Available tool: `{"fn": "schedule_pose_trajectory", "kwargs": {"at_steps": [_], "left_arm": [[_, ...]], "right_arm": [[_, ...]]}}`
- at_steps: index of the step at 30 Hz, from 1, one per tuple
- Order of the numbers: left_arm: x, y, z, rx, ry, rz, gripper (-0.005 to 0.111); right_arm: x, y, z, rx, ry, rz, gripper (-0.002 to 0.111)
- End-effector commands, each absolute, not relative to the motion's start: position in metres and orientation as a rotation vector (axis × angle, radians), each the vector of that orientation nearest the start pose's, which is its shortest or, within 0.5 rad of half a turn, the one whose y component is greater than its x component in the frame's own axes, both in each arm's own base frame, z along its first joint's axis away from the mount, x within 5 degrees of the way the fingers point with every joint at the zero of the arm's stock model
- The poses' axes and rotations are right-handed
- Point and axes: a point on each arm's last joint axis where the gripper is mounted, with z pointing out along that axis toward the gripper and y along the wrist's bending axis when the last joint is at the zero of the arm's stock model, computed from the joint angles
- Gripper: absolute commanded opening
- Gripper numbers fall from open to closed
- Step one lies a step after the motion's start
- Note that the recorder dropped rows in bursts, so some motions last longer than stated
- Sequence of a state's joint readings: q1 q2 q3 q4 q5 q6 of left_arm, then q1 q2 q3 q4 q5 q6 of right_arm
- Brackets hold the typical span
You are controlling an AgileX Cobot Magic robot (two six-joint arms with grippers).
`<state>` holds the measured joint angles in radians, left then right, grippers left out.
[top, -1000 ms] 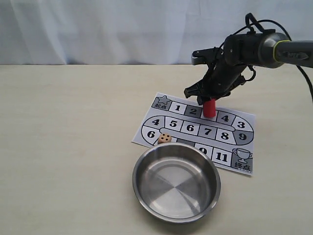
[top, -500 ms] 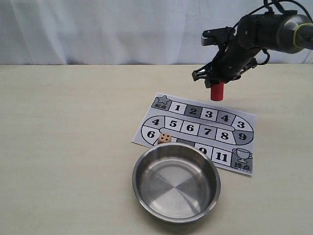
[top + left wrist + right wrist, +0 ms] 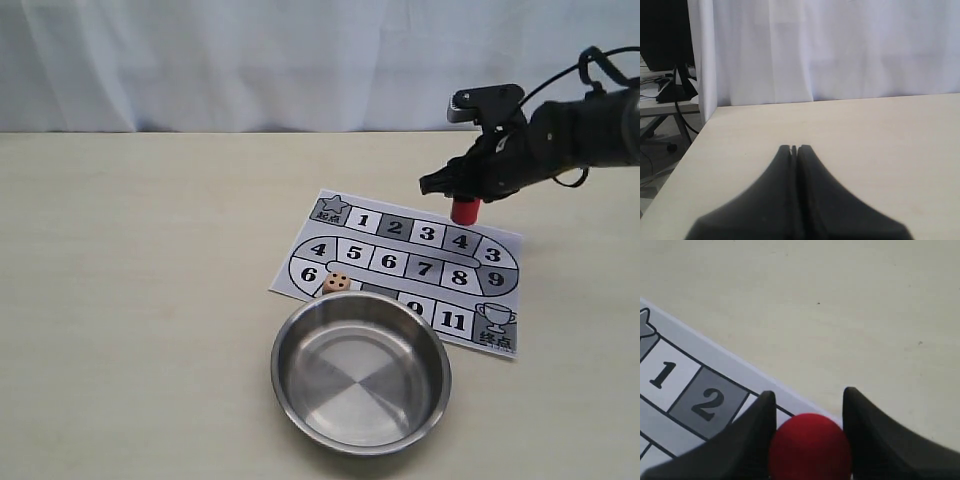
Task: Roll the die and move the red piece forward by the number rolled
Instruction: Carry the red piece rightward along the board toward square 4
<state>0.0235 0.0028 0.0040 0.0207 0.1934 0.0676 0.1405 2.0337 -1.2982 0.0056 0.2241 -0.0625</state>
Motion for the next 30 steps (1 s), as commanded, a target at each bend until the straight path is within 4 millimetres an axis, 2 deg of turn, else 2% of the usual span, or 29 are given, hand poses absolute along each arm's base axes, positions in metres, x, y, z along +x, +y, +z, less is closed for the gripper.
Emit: {"fn": "schedule_pose_trajectory", "kwargs": {"at_steps": [1,7,16,19,26,30], "left_arm": [[0.056,0.001,0.196,0.043,1.672,0.076,0.0],[0.056,0.001,0.196,0.043,1.672,0.076,0.0],[0.056,0.001,0.196,0.043,1.672,0.076,0.0],[0.056,0.001,0.196,0.043,1.672,0.076,0.0],[0.056,0.001,0.196,0.043,1.672,0.076,0.0],[0.056,0.001,0.196,0.043,1.67,0.076,0.0]], "right_arm": [[0.417,0.057,0.137,-0.228,2.323,0.039,0.004],[0.407,0.058,0.115,-0.211,2.253,0.048,0.004],[0.405,0.058,0.089,-0.216,2.313,0.045,0.006],[0.405,0.058,0.089,-0.216,2.313,0.045,0.016],[0.405,0.058,0.095,-0.215,2.301,0.045,0.053],[0.406,0.058,0.107,-0.213,2.274,0.047,0.063]]}}
